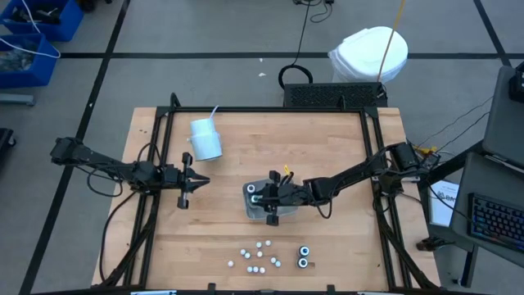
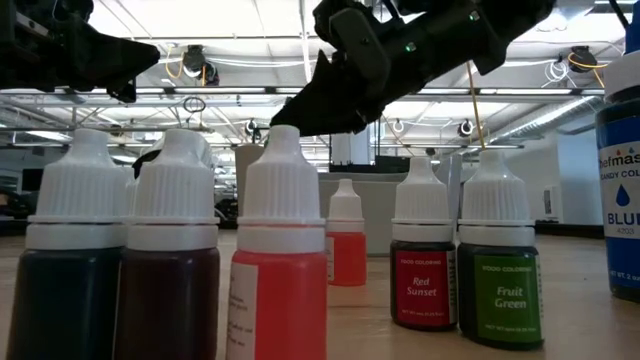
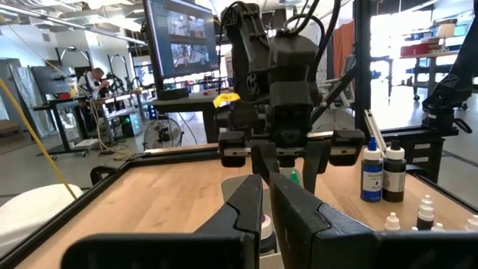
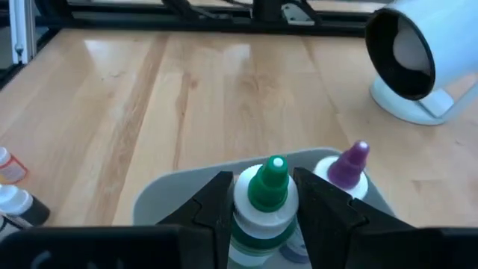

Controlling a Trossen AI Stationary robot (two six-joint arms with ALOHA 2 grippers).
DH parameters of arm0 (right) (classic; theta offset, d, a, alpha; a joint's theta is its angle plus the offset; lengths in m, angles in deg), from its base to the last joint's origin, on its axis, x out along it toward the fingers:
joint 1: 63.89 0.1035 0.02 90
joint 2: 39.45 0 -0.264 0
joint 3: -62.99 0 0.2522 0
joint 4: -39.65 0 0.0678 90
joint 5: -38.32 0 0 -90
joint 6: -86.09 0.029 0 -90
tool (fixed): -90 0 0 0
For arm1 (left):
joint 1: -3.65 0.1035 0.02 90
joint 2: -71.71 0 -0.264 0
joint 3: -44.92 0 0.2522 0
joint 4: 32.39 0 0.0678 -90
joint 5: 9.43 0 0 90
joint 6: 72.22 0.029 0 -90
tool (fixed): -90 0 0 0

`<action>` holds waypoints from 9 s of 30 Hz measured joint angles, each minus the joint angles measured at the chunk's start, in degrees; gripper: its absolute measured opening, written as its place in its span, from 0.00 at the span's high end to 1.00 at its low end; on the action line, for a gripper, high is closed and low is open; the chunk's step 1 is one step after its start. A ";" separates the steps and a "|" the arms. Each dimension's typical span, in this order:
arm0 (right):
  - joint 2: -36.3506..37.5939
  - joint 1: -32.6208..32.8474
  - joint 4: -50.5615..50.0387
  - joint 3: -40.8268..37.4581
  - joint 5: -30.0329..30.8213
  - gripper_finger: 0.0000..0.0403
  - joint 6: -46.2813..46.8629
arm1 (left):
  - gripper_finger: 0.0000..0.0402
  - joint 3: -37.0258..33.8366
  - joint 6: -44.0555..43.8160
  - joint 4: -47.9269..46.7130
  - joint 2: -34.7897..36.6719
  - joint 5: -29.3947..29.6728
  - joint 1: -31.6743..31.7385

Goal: Pick & Place food coloring
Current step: Put the large green food coloring bottle into the bin, then adjust the bin on the table, then put the large blue food coloring bottle into the bin

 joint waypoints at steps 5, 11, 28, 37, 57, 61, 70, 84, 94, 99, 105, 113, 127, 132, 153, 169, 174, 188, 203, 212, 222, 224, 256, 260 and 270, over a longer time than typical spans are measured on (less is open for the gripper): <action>0.02 0.00 -0.81 0.00 0.00 0.73 -0.13 | 0.91 0.00 0.00 0.00 0.00 0.91 -0.02; -1.24 0.00 -0.70 0.00 -0.02 0.72 -0.43 | 0.91 0.00 -0.07 0.02 0.00 3.02 -0.01; -4.37 -0.24 6.12 -0.11 -1.64 0.58 -3.47 | 0.91 0.00 -0.04 0.02 0.00 2.99 -0.02; -2.68 -0.22 7.19 -0.11 -1.49 0.51 -5.31 | 0.91 0.00 -0.04 0.02 0.00 2.99 0.00; 21.74 -2.30 -19.58 -7.62 9.31 0.75 -8.40 | 0.96 0.12 -12.09 -2.97 -11.00 -2.73 -0.22; 25.29 -5.32 -17.99 -12.45 9.35 0.91 -7.76 | 0.98 2.59 -11.89 -3.12 -19.50 -5.11 -0.26; 27.36 -13.64 -17.69 -19.23 1.16 0.99 -6.70 | 0.99 12.88 -12.27 -2.89 -41.17 -9.43 -0.86; 26.16 -21.63 -17.12 -22.70 -5.54 1.00 -8.47 | 0.99 23.71 -15.28 -0.48 -61.57 -7.68 -4.75; 25.24 -25.47 -13.98 -22.75 -16.91 1.00 -10.80 | 0.98 26.97 -15.26 -0.46 -65.01 -7.56 -1.60; 24.70 -25.42 -14.10 -22.75 -19.61 1.00 -10.83 | 0.99 26.99 -15.26 -0.66 -65.03 -7.61 0.33; 18.50 -25.42 -12.69 -22.70 -23.83 1.00 -11.71 | 0.99 26.98 -15.15 -0.83 -65.03 -7.59 1.58; 13.26 -25.31 -9.96 -22.73 -24.00 1.00 -10.62 | 0.99 26.97 -15.12 -1.65 -65.03 -7.46 3.63; 13.29 -21.41 -9.79 -22.73 -23.91 1.00 -9.07 | 0.98 26.88 -14.34 -2.99 -65.00 -7.75 6.59; 13.29 -20.87 -9.81 -22.73 -23.78 1.00 -9.07 | 0.98 26.86 -14.40 -3.01 -65.00 -7.75 6.67; 35.32 -22.32 -21.34 -22.67 -15.32 1.00 -9.06 | 0.99 26.93 -8.24 -15.52 -54.72 -3.41 6.69; 43.39 15.93 -24.90 -12.29 5.37 1.00 2.24 | 0.94 26.91 -7.50 -26.27 -42.56 3.30 4.00; 39.95 25.80 -27.67 -10.12 10.88 1.00 -4.76 | 0.94 26.91 -7.48 -26.59 -42.56 2.91 3.24; 41.57 25.28 -17.28 -21.61 10.67 0.77 -9.23 | 0.96 26.91 -4.65 -25.65 -42.56 2.95 2.75; 43.60 21.41 11.10 -40.35 0.20 0.45 -5.85 | 0.91 26.91 -3.91 -24.33 -42.58 2.95 2.75; 41.13 21.18 11.55 -41.24 -2.97 0.41 -3.98 | 0.91 26.91 -3.04 -23.40 -42.58 2.97 2.75; 41.13 21.16 14.24 -41.24 -10.12 0.41 -2.66 | 0.91 26.91 -3.45 -23.47 -42.58 2.95 2.75; 41.13 21.23 16.04 -41.24 -10.55 0.41 -1.66 | 0.91 26.91 -3.45 -23.47 -42.58 2.95 2.75; 16.33 21.86 36.47 -37.74 -10.36 0.19 0.21 | 0.91 26.91 -3.46 -23.63 -42.60 2.93 2.76; 16.08 22.98 36.40 -37.20 -10.34 0.19 0.00 | 0.91 26.91 -4.20 -23.70 -42.60 2.91 2.75; 16.03 25.72 33.75 -37.20 -5.71 0.19 2.49 | 0.91 26.89 -4.28 -24.58 -42.60 2.93 2.76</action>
